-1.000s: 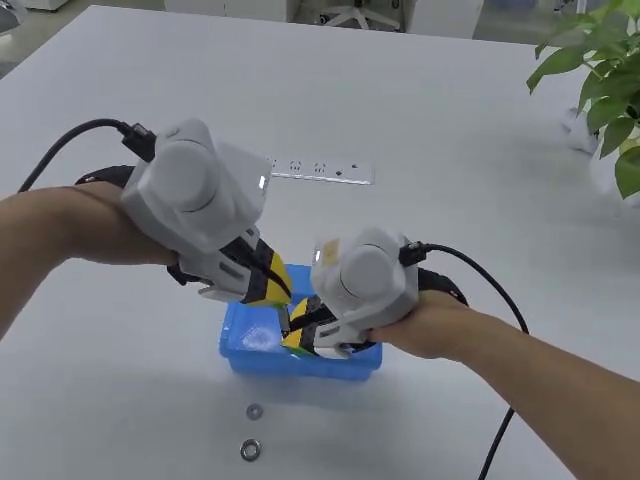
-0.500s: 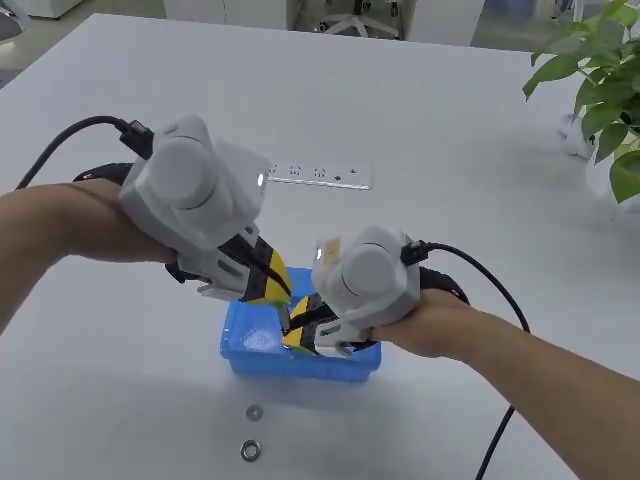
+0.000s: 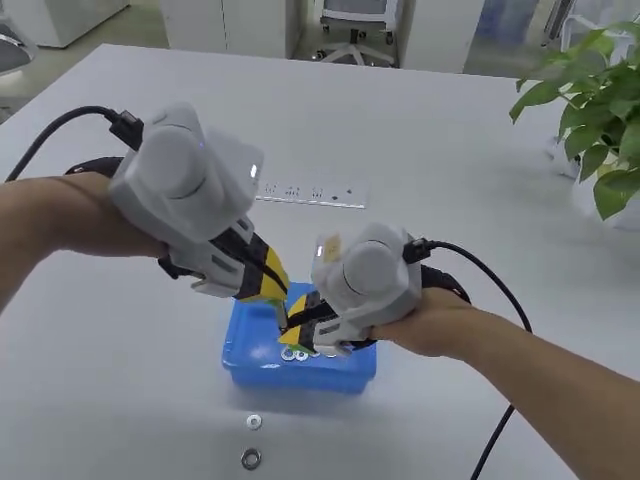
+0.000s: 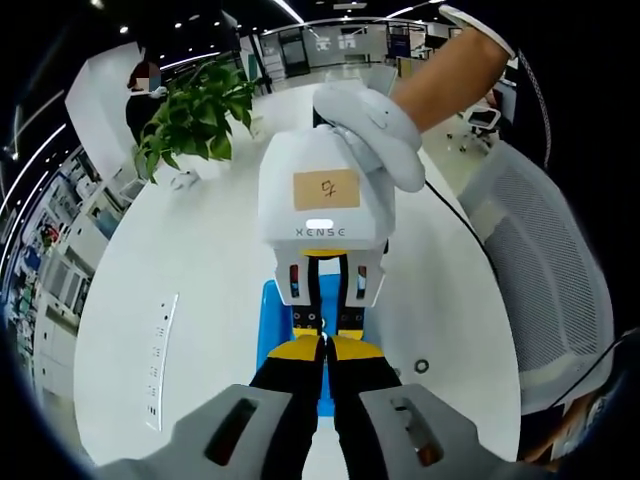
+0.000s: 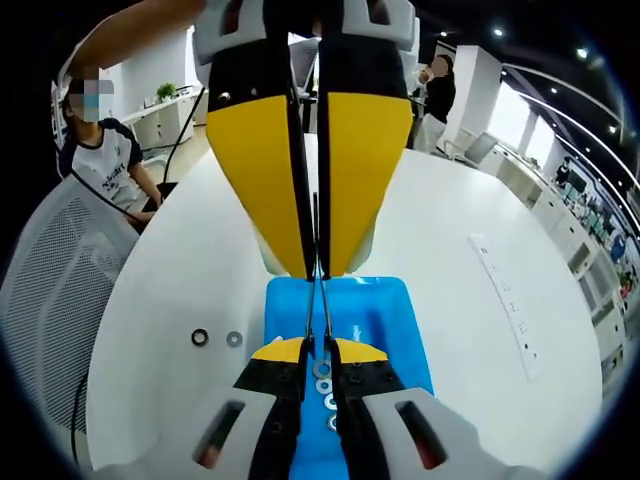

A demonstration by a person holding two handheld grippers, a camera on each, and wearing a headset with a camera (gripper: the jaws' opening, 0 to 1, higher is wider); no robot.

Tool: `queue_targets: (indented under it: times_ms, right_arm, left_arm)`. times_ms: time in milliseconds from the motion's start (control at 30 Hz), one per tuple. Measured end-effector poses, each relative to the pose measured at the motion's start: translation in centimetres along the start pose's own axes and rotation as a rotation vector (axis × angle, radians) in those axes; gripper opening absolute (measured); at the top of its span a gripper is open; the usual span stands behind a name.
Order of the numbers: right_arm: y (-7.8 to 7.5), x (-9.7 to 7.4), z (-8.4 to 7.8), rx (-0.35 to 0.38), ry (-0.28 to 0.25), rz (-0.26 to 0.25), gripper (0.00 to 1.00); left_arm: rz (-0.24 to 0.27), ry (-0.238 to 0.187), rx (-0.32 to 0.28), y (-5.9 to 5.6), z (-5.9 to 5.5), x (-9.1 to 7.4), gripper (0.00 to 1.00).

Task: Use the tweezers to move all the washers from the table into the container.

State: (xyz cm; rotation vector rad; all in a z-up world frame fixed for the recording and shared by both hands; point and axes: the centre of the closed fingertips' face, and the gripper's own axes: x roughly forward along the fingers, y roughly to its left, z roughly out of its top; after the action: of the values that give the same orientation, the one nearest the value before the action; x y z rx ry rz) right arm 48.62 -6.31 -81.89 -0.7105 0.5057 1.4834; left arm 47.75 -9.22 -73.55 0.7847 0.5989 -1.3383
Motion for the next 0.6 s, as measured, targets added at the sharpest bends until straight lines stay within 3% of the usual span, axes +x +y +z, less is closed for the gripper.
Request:
queue_targets:
  times_ms: [300, 600]
  right_arm:
    - [0.6, -1.0, 1.3, -0.016, -0.018, -0.018, 0.11]
    - [2.1, -1.5, 2.5, -0.042, -0.026, -0.021, 0.12]
  left_arm:
    - [0.023, -0.003, 0.008, -0.8, 0.9, -1.3, 0.05]
    - [0.038, -0.005, 0.016, -2.5, 1.5, -2.5, 0.05]
